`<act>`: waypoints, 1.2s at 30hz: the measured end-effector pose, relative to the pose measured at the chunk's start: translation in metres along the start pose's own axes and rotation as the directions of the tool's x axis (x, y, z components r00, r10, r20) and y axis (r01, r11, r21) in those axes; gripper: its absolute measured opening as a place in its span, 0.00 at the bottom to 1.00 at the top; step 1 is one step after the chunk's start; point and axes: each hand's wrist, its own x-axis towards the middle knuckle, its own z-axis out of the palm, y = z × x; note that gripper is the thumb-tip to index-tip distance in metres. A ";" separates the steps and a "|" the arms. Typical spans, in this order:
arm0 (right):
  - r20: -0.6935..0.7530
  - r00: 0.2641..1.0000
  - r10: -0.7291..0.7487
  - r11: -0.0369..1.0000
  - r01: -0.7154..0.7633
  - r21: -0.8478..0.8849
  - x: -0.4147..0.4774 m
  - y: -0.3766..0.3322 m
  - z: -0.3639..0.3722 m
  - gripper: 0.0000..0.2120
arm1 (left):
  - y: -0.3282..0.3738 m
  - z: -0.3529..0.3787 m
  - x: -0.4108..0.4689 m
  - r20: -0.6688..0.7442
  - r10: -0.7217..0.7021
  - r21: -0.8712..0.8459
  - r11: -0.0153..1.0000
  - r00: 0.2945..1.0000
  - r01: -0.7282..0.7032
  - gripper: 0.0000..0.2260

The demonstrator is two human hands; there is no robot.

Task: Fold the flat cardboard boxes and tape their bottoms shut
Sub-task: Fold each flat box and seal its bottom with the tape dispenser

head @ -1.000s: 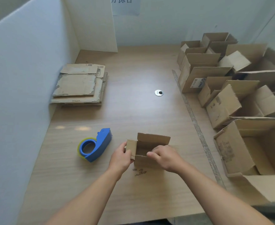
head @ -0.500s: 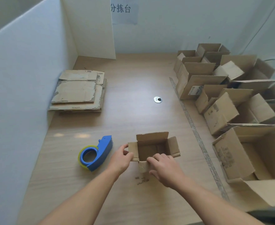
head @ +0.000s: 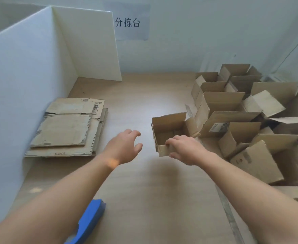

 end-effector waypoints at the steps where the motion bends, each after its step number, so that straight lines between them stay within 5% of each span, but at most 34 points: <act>1: 0.001 1.000 0.007 1.000 -0.007 0.003 0.020 0.015 -0.006 0.22 | 0.001 -0.004 0.021 0.000 0.026 0.107 0.994 1.000 -0.026 0.20; 6: 0.029 0.999 0.022 0.999 -0.023 0.022 0.121 0.086 -0.024 0.21 | 0.003 -0.004 0.125 0.056 0.078 0.467 0.879 0.995 -0.095 0.18; 10: 0.001 0.997 0.074 0.997 -0.074 -0.004 0.193 0.139 -0.028 0.19 | 0.003 0.006 0.194 0.116 0.070 0.553 0.824 0.991 -0.123 0.17; 26: -0.060 0.971 0.231 0.962 -0.237 -0.134 0.314 0.248 -0.041 0.15 | -0.004 0.058 0.304 0.074 -0.046 0.251 0.968 0.996 0.026 0.19; 33: -0.177 0.961 0.210 0.948 -0.245 -0.204 0.306 0.217 -0.047 0.21 | -0.018 0.045 0.293 0.034 -0.103 0.237 0.967 0.994 0.092 0.19; 36: -0.286 0.947 0.147 0.953 -0.213 -0.216 0.296 0.188 -0.058 0.16 | -0.028 0.028 0.278 0.014 -0.129 0.252 0.960 0.992 0.121 0.19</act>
